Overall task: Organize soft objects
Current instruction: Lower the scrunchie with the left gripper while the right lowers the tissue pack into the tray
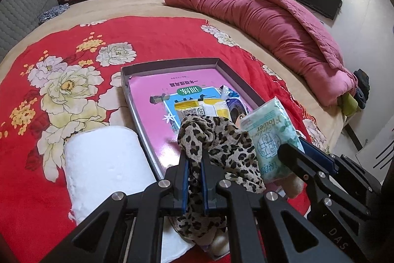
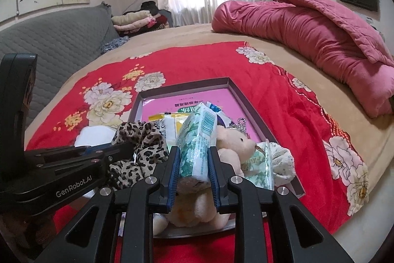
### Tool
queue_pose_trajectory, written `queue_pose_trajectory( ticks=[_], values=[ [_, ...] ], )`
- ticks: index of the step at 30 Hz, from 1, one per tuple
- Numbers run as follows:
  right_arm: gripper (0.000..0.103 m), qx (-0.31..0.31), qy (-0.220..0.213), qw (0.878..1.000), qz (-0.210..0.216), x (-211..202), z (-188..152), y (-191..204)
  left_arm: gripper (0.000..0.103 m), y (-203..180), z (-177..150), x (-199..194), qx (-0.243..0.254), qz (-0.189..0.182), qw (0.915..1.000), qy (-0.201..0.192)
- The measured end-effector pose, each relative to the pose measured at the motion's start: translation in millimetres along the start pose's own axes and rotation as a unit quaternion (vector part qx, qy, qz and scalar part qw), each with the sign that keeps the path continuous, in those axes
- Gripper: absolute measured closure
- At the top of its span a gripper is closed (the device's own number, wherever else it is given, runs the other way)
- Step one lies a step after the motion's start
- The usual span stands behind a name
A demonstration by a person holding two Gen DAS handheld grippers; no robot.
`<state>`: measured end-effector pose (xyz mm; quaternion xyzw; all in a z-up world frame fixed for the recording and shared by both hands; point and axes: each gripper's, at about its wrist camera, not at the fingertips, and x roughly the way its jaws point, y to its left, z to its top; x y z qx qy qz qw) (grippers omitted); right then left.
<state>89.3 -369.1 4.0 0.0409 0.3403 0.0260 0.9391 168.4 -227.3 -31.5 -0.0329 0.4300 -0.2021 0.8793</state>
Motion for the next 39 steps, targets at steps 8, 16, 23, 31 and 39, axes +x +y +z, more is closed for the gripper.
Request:
queue_pose_trajectory(
  ticks=[8, 16, 23, 31, 39],
  values=[
    [0.054, -0.006, -0.018, 1.000, -0.009, -8.1, 0.7, -0.9, 0.094, 2.3, 0.4, 0.5, -0.002, 0.000, 1.0000, 0.002],
    [0.045, 0.014, -0.051, 0.999, -0.012, -28.0, 5.6, -9.2, 0.068, 3.5, 2.7, 1.3, -0.011, -0.002, 0.9999, 0.009],
    [0.045, 0.024, -0.057, 0.998, -0.011, -35.5, 7.1, -10.3, 0.051, 5.1, 7.6, -12.4, -0.016, -0.008, 0.9997, -0.014],
    [0.044, 0.016, -0.074, 0.997, -0.005, -52.2, 13.4, -0.8, 0.044, 3.6, 13.6, -39.2, -0.013, 0.000, 0.9990, -0.042],
    [0.032, 0.008, -0.069, 0.998, -0.006, -69.4, 16.3, 12.9, 0.041, 6.9, 3.4, -74.7, -0.016, 0.029, 0.9981, -0.052]
  ],
)
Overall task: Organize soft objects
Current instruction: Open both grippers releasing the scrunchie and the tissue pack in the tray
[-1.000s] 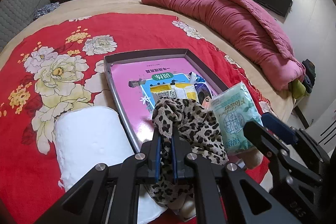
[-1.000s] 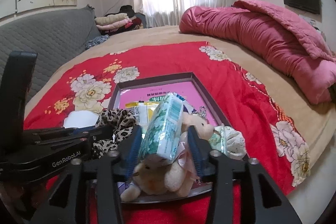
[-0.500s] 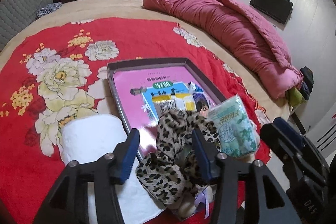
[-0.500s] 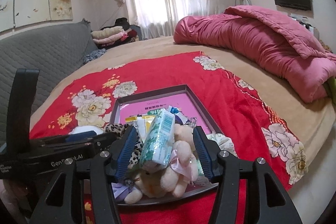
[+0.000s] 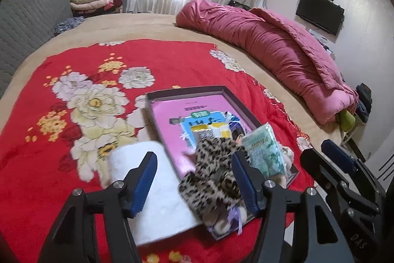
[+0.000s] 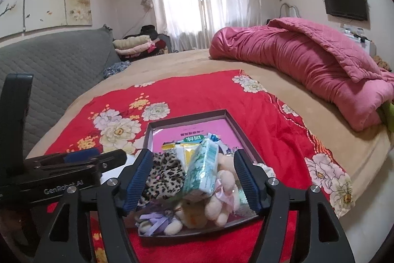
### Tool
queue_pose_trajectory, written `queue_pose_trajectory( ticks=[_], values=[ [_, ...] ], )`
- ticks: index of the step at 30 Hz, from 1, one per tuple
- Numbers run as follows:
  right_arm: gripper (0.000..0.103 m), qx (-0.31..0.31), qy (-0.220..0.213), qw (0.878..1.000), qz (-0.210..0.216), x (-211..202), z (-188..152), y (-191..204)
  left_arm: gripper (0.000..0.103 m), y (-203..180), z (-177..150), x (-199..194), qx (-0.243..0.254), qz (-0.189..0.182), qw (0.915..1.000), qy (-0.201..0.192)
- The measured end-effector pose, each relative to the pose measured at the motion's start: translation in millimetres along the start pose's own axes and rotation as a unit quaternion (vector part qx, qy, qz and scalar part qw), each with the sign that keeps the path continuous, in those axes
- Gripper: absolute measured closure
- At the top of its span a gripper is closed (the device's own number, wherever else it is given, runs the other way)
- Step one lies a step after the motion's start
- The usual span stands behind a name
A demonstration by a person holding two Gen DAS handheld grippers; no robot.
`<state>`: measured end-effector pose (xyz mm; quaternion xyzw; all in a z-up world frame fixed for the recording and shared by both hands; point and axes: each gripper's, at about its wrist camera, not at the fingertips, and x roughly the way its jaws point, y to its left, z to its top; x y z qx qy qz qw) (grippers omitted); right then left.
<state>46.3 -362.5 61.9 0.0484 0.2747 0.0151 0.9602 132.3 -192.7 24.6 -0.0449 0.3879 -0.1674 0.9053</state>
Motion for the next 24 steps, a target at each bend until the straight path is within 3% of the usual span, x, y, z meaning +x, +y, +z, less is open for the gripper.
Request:
queue_pose_trajectory(
  ticks=[17, 24],
  values=[
    [0.029, -0.030, 0.057, 0.998, -0.011, -34.1, -25.0, 42.5, 0.040, 17.5, -46.2, -67.6, -0.013, 0.072, 0.9973, 0.002],
    [0.029, -0.040, 0.067, 0.997, -0.005, -42.5, -37.2, 60.6, 0.040, 23.0, -57.3, -77.7, -0.018, 0.082, 0.9965, 0.008]
  ],
)
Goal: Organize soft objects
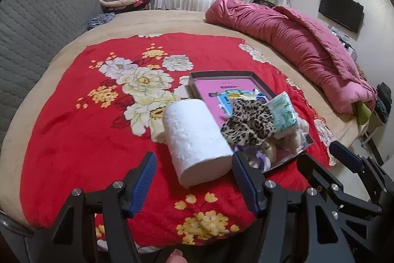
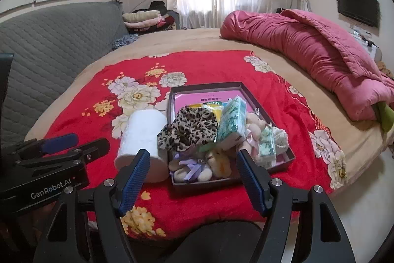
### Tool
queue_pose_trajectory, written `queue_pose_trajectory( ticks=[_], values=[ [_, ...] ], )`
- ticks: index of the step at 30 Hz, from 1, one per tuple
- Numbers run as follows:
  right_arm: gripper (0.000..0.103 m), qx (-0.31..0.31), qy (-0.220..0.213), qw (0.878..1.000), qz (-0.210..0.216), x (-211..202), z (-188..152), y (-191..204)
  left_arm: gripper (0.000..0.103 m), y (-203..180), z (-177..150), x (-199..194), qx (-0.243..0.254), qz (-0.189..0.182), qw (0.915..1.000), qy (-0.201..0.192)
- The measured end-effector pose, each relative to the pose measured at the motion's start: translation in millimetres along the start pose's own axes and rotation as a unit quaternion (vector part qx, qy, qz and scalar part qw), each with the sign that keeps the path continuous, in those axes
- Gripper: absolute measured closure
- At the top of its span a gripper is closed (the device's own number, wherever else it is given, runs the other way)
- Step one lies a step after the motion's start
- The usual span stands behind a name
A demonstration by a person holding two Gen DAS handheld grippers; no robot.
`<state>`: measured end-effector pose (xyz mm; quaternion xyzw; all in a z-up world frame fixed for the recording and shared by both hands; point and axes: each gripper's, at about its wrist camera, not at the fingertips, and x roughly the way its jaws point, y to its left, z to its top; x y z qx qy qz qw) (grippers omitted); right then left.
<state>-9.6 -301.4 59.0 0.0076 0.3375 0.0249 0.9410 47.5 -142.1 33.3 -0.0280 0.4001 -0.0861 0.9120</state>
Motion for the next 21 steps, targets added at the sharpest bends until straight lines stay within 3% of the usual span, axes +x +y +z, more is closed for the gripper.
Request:
queue_pose_trajectory(
  ticks=[21],
  values=[
    [0.029, -0.021, 0.008, 1.000, -0.006, -14.2, -19.9, 16.7, 0.040, 20.4, -28.5, -18.1, -0.010, 0.022, 0.9996, 0.018]
  ],
)
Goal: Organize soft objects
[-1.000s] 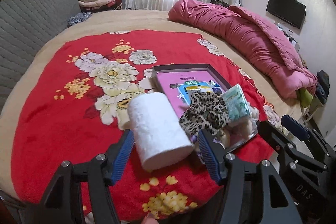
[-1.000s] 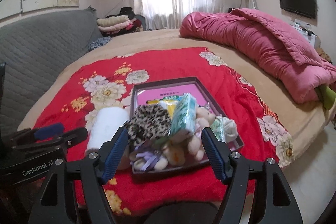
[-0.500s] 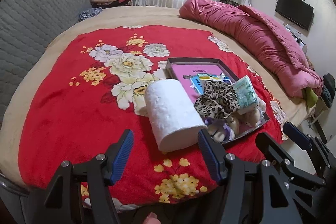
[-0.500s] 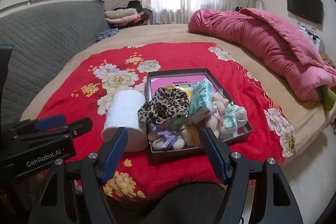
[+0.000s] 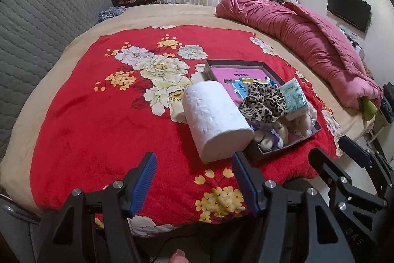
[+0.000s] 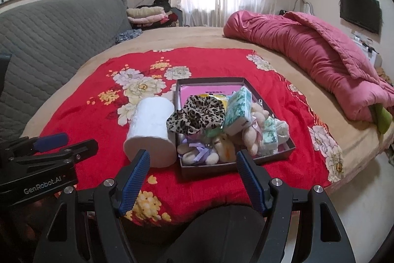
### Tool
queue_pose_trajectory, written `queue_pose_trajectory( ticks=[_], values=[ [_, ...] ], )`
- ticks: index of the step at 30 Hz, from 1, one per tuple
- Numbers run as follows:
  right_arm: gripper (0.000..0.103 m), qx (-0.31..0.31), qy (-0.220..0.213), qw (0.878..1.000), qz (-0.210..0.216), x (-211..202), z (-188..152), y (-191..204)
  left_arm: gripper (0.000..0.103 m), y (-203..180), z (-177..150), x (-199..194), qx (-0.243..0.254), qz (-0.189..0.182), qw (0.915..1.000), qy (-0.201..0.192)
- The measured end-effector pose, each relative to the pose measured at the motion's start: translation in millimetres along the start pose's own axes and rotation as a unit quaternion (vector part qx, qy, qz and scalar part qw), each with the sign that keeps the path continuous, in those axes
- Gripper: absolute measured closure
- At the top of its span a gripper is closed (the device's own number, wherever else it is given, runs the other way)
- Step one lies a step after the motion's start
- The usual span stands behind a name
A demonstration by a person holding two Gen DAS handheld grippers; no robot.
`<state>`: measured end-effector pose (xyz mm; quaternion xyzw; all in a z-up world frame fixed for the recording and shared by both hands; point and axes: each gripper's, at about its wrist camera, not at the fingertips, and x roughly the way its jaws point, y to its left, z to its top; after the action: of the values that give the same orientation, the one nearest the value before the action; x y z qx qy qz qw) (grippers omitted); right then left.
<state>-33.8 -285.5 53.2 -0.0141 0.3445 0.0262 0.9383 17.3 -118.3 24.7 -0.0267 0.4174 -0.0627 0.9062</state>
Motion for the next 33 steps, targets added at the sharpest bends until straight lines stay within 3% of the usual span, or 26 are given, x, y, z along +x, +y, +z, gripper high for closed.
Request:
queue_pose_trajectory(
  ticks=[33],
  values=[
    [0.029, 0.005, -0.001, 1.000, -0.009, -10.8, -3.5, 0.0, 0.040, -5.3, -5.4, -5.7, 0.006, -0.007, 0.9999, 0.008]
  ],
)
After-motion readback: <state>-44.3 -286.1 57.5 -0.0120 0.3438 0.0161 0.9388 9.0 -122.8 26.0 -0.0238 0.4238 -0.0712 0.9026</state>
